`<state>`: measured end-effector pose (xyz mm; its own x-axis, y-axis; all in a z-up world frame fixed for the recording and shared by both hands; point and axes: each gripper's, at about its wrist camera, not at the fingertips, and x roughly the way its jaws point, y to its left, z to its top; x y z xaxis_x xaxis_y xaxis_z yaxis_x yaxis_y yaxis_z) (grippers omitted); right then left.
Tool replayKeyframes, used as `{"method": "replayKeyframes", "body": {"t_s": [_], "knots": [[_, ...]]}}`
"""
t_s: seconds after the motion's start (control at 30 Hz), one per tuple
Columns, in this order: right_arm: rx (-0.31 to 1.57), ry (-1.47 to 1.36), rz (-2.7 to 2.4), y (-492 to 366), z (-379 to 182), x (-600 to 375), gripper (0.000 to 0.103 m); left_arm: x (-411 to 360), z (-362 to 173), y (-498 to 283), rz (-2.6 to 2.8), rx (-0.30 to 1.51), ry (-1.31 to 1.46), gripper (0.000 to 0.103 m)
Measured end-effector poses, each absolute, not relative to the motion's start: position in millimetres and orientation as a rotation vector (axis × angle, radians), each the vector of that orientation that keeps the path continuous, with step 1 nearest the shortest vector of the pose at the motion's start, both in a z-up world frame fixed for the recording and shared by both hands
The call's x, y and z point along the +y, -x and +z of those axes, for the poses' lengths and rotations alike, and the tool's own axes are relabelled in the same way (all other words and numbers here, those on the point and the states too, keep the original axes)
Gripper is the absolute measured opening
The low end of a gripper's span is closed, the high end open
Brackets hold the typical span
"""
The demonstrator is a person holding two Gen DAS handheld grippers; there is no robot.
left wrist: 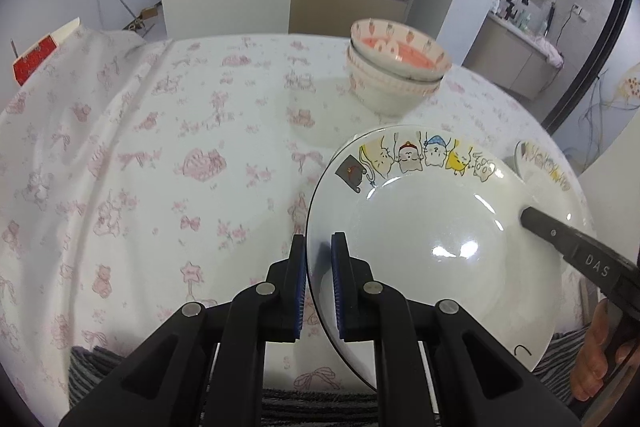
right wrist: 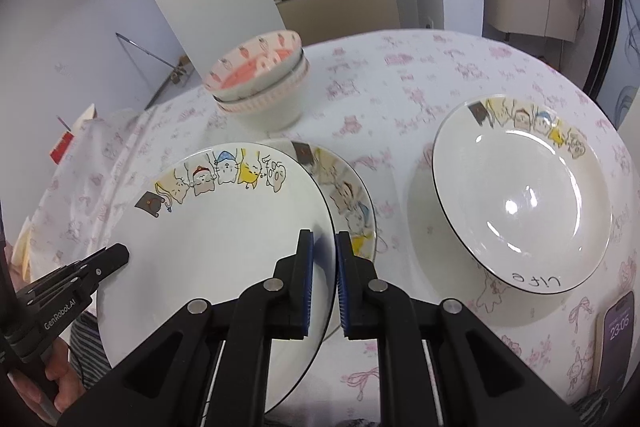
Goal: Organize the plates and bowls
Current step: 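Lower the cartoon plate onto the other cartoon plate with the left gripper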
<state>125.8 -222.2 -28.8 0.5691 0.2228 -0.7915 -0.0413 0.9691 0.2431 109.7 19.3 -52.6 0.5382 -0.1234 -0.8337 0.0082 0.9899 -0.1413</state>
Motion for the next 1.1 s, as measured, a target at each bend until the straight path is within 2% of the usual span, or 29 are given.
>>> {"method": "replayKeyframes", "body": {"t_s": [0.57, 1.1], "knots": [[1.034, -0.223, 0.159, -145.4, -59.0, -228.4, 0.012, 5.4, -65.1, -124.5, -0.047, 1.012, 0.032, 0.012], [0.986, 0.022, 0.180, -139.5, -55.6, -208.7, 0.016, 6.2, -74.1, -126.3, -0.062, 0.963, 0.016, 0.014]]}}
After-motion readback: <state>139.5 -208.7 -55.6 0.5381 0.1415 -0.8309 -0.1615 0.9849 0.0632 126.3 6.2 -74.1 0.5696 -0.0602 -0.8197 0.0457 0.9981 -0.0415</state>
